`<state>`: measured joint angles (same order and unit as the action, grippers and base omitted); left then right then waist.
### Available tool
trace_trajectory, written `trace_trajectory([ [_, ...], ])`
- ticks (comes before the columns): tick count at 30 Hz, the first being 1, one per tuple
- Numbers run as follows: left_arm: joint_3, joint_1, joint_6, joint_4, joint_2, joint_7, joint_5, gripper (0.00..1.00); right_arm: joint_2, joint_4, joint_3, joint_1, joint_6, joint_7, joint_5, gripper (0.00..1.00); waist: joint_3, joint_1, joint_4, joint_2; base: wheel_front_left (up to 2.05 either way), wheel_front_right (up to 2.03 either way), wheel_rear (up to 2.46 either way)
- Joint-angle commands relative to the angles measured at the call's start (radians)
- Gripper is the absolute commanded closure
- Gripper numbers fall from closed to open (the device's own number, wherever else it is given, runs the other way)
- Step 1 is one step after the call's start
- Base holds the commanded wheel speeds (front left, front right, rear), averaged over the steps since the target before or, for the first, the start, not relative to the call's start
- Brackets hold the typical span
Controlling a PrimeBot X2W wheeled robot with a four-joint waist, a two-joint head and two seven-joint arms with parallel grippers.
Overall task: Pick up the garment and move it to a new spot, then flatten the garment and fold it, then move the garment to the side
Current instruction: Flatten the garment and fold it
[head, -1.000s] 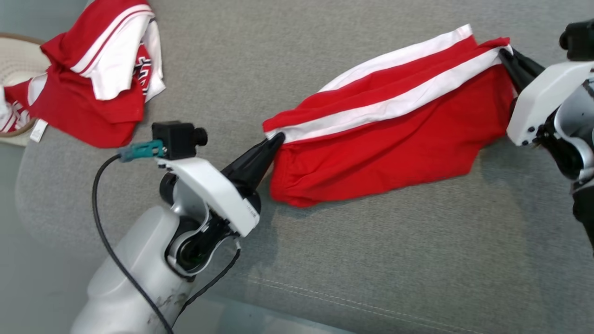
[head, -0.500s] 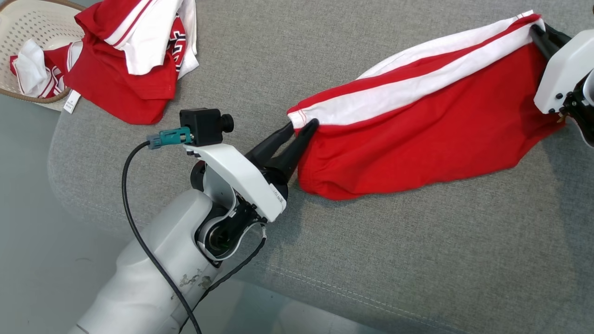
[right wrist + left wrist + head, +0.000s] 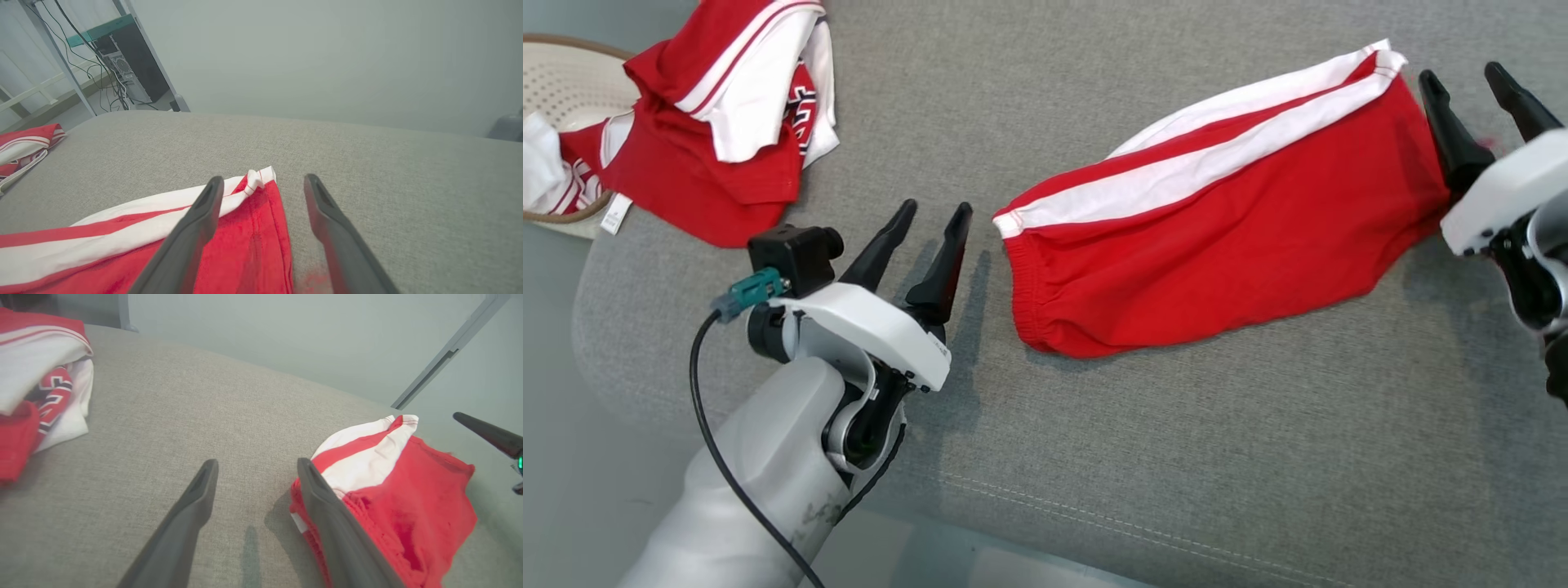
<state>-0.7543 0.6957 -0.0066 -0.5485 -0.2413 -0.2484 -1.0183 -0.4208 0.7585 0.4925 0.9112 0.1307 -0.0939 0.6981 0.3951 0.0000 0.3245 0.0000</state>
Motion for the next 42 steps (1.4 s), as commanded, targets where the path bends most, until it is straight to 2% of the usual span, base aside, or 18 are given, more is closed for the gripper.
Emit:
trace_trajectory([
  [1,0.062,-0.017,0.031,0.041,-0.041,-0.012,0.037,0.00,-0.012,-0.028,0.000,-0.040,0.000,-0.043,-0.021,0.00,-0.017,0.0000,-0.018,0.0000,0.00,0.00,0.00],
  [4,0.140,-0.102,0.102,0.128,-0.045,-0.013,0.128,0.00,0.001,-0.032,-0.041,-0.098,0.000,-0.126,-0.081,0.00,-0.040,0.0000,-0.044,0.0000,0.00,0.00,0.00],
  [8,0.215,-0.224,0.181,0.232,-0.062,-0.013,0.236,0.00,0.052,-0.074,-0.125,-0.187,0.000,-0.163,-0.171,0.00,-0.078,0.0000,-0.080,0.0000,0.00,0.00,0.00],
  [16,0.274,-0.419,0.275,0.354,-0.086,-0.013,0.323,0.00,0.163,-0.290,-0.304,-0.426,0.000,-0.168,-0.349,0.00,-0.146,0.0000,-0.128,0.0000,0.00,0.00,0.00],
  [21,0.282,-0.491,0.301,0.399,-0.090,-0.013,0.324,0.00,0.215,-0.359,-0.355,-0.541,0.000,-0.168,-0.400,0.00,-0.184,0.0000,-0.136,0.0000,0.00,0.00,0.00],
  [26,0.283,-0.519,0.315,0.428,-0.100,-0.001,0.316,0.00,0.243,-0.376,-0.368,-0.577,0.000,-0.168,-0.419,0.00,-0.205,0.0000,-0.142,0.0000,0.00,0.00,0.00],
  [38,0.275,-0.521,0.331,0.463,-0.111,0.023,0.318,0.00,0.249,-0.358,-0.361,-0.566,0.000,-0.168,-0.424,0.00,-0.210,0.0000,-0.141,0.0000,0.00,0.00,0.00],
  [42,0.263,-0.505,0.313,0.480,-0.098,0.027,0.311,0.00,0.243,-0.346,-0.360,-0.555,0.000,-0.167,-0.421,0.00,-0.205,0.0000,-0.133,0.0000,0.00,0.00,0.00],
])
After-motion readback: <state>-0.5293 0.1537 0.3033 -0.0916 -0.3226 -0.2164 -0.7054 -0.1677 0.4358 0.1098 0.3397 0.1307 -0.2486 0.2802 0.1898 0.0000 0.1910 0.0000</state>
